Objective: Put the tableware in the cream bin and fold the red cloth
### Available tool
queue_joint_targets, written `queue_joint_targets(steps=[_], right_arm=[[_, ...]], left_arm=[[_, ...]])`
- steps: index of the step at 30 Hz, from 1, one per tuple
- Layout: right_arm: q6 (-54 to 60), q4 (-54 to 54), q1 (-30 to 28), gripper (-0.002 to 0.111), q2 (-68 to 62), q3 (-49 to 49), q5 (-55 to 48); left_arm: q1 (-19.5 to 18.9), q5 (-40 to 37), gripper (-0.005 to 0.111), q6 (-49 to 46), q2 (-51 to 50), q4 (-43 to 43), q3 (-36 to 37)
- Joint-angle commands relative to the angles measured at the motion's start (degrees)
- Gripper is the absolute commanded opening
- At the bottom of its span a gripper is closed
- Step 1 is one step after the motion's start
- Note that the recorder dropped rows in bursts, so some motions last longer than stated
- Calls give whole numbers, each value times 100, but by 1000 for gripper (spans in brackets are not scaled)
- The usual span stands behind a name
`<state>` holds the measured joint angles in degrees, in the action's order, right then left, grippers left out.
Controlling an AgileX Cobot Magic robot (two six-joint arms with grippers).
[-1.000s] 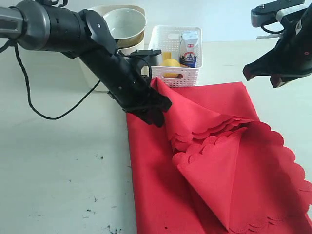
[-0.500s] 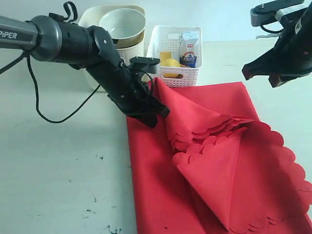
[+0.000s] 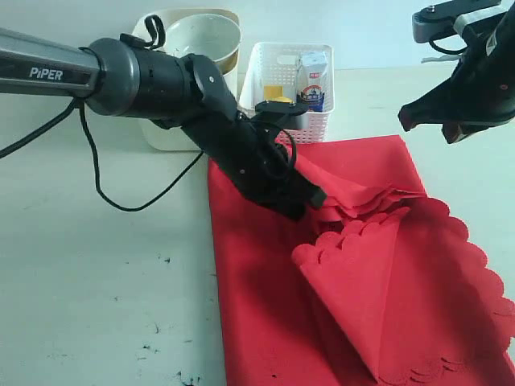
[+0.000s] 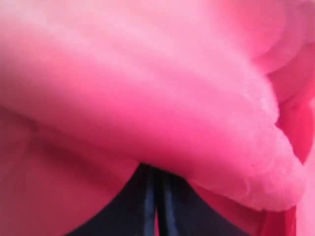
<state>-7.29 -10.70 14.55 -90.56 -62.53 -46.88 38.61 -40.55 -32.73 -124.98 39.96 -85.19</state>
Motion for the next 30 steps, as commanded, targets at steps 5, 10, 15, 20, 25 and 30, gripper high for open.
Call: queue_joint_targets(steps=[5, 10, 15, 20, 25, 30], right_arm=[[17, 60, 9, 0, 59, -18, 34], [17, 60, 9, 0, 59, -18, 34], [21, 59, 9, 0, 59, -18, 56], [335, 385, 9, 0, 59, -18, 110], [1999, 2176, 9, 0, 59, -18, 176], [3370, 3545, 9, 0, -120, -18, 103]], left_arm=[[58, 669, 0, -1193, -5, 1943, -370], [58, 684, 0, -1545, -238, 2470, -675], [58, 684, 0, -1532, -301, 2362, -738], [6, 460, 0, -1483, -202, 2158, -738], [-114, -132, 0, -933, -37, 1373, -738], [-141, -850, 0, -62, 30, 190, -738]])
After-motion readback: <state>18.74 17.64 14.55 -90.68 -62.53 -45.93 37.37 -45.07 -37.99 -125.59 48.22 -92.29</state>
